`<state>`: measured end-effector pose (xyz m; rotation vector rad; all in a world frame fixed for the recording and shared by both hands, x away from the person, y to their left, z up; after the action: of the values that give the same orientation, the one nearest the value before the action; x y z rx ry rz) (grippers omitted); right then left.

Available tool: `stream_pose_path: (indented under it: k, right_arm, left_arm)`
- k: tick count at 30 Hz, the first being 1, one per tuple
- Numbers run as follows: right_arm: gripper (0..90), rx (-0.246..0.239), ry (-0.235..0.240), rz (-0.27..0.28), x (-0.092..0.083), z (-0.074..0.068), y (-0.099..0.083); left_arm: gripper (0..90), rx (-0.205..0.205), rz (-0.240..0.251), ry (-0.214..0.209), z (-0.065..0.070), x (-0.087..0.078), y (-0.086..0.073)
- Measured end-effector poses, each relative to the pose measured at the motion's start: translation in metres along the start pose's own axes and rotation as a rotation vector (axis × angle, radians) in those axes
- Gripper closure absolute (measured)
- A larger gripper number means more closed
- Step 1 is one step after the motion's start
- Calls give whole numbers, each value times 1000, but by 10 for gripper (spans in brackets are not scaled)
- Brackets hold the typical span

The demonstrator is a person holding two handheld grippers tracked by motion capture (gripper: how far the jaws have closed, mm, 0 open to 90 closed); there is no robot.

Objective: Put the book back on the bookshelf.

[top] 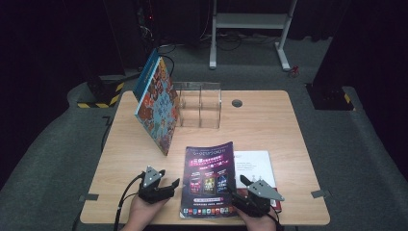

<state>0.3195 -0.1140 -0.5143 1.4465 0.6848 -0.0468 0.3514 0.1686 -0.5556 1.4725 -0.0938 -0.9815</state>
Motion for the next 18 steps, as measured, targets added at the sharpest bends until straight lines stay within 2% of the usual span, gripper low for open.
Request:
stream_pose_path:
  k: [2, 9, 14, 15, 18]
  right_arm:
    - [388, 2, 4, -37, 4, -1, -3]
    - [368, 12, -1, -135, 14, -4, -10]
    - [384, 23, -15, -149, 15, -4, -9]
    - [420, 25, -6, -152, 15, -4, -9]
    - [417, 21, 0, -173, 16, -4, -11]
  left_arm:
    - [296, -4, 13, 7, 0, 1, 1]
    - [297, 23, -4, 12, 1, 3, 2]
    - [297, 40, -13, 8, 2, 4, 2]
    - [297, 41, -14, 8, 3, 4, 2]
    - [297, 40, -13, 8, 3, 4, 2]
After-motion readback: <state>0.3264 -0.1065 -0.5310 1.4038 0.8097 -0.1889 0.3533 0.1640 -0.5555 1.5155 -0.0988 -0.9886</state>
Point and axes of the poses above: each handheld gripper's, and its own axes: x roughly forward along the jaws, y roughly out of its top, z roughly to its right, the point moved 6 cm from there along x, roughly forward along the jaws, and after that the axes turned 10 degrees about -y, right-handed, at the moved point
